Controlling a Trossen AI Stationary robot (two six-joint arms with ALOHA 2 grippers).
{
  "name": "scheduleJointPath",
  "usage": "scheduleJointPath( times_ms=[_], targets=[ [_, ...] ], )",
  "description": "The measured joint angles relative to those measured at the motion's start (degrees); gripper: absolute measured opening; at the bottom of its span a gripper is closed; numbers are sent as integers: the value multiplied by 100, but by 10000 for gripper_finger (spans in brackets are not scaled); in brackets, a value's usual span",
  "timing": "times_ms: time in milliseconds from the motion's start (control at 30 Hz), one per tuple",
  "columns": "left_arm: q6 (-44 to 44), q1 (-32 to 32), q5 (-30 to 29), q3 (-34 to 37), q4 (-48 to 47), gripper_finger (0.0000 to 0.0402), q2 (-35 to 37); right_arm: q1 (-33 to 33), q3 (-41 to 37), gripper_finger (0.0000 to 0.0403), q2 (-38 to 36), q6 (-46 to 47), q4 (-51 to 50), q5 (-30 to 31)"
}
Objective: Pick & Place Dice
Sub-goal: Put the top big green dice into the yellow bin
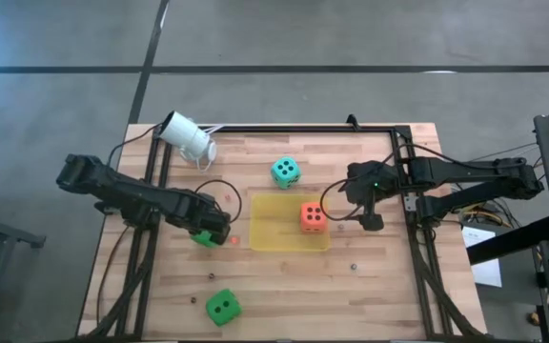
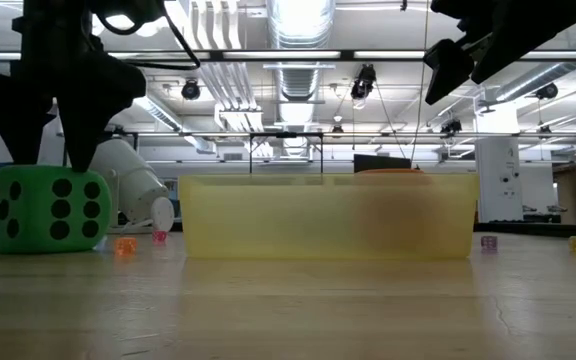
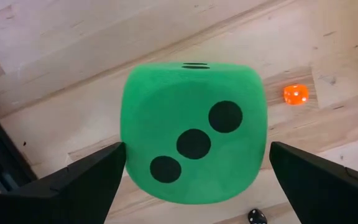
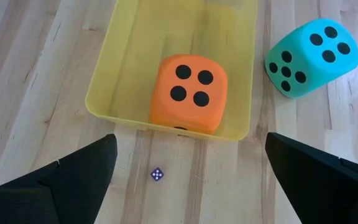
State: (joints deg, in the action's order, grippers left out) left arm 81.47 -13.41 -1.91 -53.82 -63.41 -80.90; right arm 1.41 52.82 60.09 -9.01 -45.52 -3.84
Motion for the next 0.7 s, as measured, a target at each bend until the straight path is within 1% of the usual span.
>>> scheduleJointPath(
  times_ms=[167,300,467,567,700],
  targets=[
    [-1,0,-43,240,81,400,10,-1,0,400,-2,2,2,0],
    [-6,0,-44,276,139,400,17,0,0,400,-2,2,2,0],
    [-65,-4,-22,39,165,400,7,-1,0,400,0,2,2,-1],
    [-68,-4,-68,-128,4,400,-4,0,0,400,0,1,0,0],
    [-111,-4,-86,-147,-88,400,0,0,0,400,-1,2,2,0]
  ],
)
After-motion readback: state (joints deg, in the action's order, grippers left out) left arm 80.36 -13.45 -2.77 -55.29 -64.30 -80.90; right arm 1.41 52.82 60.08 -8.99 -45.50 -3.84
